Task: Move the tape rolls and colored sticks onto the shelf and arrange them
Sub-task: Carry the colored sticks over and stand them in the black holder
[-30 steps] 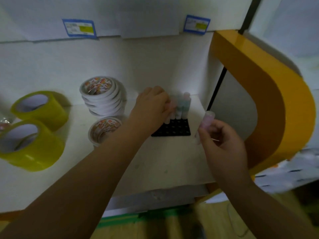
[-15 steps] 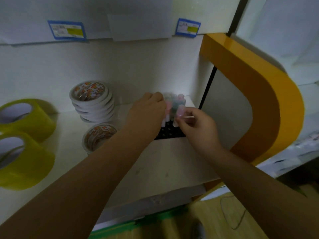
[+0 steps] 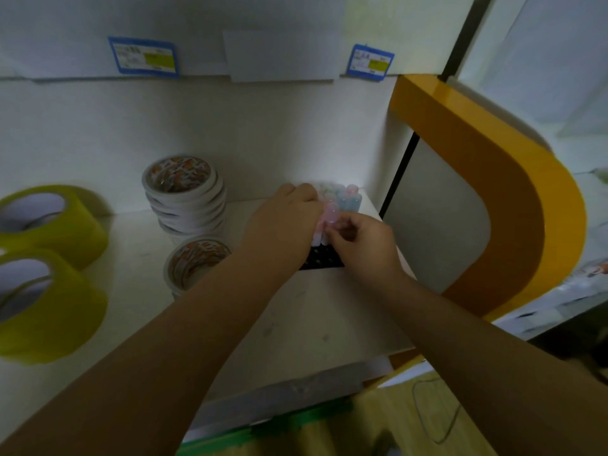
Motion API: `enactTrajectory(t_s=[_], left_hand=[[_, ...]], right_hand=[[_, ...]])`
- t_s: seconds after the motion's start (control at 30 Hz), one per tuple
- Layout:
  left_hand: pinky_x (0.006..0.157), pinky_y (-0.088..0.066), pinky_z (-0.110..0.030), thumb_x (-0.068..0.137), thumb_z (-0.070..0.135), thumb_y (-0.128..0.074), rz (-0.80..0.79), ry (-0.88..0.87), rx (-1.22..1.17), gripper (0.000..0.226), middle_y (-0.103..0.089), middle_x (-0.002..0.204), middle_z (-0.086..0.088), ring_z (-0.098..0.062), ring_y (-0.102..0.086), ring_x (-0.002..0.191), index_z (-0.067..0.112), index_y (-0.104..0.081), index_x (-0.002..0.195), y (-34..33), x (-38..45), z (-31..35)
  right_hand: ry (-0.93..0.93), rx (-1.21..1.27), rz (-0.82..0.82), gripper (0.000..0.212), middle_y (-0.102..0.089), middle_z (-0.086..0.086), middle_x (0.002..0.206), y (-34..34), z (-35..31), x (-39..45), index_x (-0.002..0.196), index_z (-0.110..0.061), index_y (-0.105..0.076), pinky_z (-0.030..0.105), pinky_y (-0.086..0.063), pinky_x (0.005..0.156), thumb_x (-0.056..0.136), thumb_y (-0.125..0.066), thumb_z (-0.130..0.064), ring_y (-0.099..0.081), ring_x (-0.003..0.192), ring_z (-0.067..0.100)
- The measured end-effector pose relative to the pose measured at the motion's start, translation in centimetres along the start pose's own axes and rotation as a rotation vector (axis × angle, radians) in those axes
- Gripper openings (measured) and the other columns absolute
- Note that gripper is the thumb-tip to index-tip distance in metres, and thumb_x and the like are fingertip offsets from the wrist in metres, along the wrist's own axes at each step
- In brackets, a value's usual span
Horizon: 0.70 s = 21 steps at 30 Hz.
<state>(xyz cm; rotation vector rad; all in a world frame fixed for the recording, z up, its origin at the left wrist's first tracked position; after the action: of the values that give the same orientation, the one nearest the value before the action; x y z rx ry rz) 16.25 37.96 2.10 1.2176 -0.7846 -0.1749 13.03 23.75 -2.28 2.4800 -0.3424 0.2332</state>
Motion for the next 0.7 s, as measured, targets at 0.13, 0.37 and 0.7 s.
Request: enactTrajectory(t_s=[0.13,0.37,0.7], left_hand=[[0.072,-0.041,-0.033,0.086,0.011,-0.052,0.034,0.036,0.011,0.022,-0.060,0.109,-0.005,-0.027,-0.055,0.100,0.014,-0.068,0.101,0.3,-0.5,0.6],[0.078,-0.049,-0.039,0.077,0.013,-0.069,-0.066,-0.018,0.045,0.018,-0.060,0.107,-0.009,-0.029,-0.053,0.098,0.012,-0.066,0.094,0.0,-0.8,1.0],[0.084,-0.046,-0.040,0.086,0.021,-0.037,-0.073,-0.058,0.138,0.029,-0.059,0.103,-0.012,-0.032,-0.054,0.100,0.009,-0.061,0.098,-0.2,-1.7,1.6]], right_hand=[[0.031,-0.042,0.018,0.006,-0.072,-0.012,0.082,-0.2,0.2,-0.1,0.091,-0.026,-0.072,0.027,-0.058,0.079,0.090,-0.068,-0.021,-0.067,0.079,0.001],[0.075,-0.082,0.034,0.008,-0.070,-0.011,0.081,-0.6,-0.1,-0.4,0.088,-0.026,-0.068,0.024,-0.056,0.076,0.094,-0.064,-0.028,-0.065,0.077,0.002],[-0.026,-0.196,-0.078,0.022,-0.070,-0.001,0.079,0.0,-0.8,0.1,0.087,-0.018,-0.070,0.032,-0.054,0.078,0.098,-0.058,-0.034,-0.064,0.075,0.013]])
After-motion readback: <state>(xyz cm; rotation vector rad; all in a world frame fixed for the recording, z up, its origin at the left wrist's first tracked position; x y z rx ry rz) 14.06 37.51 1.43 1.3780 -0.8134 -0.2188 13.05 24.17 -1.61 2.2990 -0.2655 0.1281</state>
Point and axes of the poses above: each hand's wrist, its own x-axis towards the middle knuckle, its own y-axis out of the back of the hand, z = x × y, the point moved 5 cm from there along x, towards the middle knuckle
